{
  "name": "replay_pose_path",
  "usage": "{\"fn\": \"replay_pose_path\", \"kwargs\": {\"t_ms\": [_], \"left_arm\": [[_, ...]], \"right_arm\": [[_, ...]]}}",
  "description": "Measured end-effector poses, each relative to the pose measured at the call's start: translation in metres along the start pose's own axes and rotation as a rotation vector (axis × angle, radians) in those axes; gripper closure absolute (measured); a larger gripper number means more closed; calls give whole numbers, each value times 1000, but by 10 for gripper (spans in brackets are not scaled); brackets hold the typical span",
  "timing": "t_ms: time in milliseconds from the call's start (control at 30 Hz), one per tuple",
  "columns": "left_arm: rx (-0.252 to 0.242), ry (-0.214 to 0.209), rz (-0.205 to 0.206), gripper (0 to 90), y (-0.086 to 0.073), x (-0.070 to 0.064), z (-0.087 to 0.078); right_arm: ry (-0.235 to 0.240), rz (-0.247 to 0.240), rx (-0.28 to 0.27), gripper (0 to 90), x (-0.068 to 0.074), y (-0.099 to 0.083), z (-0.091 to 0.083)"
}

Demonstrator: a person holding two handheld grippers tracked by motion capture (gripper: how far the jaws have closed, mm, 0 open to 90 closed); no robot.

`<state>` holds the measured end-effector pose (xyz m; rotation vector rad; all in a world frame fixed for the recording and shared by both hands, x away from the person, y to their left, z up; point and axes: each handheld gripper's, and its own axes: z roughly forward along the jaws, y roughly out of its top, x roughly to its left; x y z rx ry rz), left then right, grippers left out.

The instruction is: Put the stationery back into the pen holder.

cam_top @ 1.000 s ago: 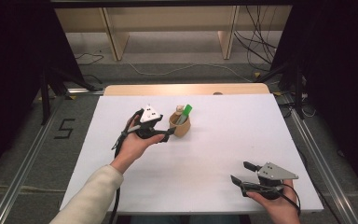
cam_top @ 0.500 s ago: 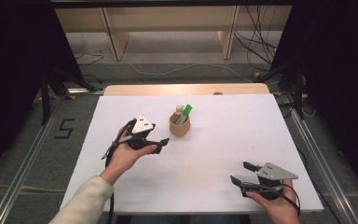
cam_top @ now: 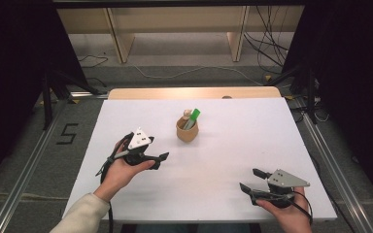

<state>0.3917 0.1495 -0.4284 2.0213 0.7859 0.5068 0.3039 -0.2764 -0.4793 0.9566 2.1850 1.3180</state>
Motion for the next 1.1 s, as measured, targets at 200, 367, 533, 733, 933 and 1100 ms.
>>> {"fn": "replay_pose_path", "kwargs": {"t_ms": [200, 367, 533, 733, 933, 1100], "left_arm": [[10, 6, 0, 215, -10, -1, -6], [20, 1, -1, 216, -21, -4, -10], [23, -9, -6, 217, -35, -8, -14], [2, 9, -25, 235, -60, -13, -23], [18, -2, -35, 228, -71, -19, -27], [18, -41, -21, 200, -67, -29, -23]], "right_arm": [[2, 2, 1, 287, 0, 0, 0], [4, 4, -1, 286, 1, 0, 1], [4, 0, -2, 286, 1, 0, 1], [3, -2, 3, 287, 1, 0, 0], [4, -8, 4, 286, 1, 1, 0], [1, -9, 5, 285, 1, 1, 0]]}}
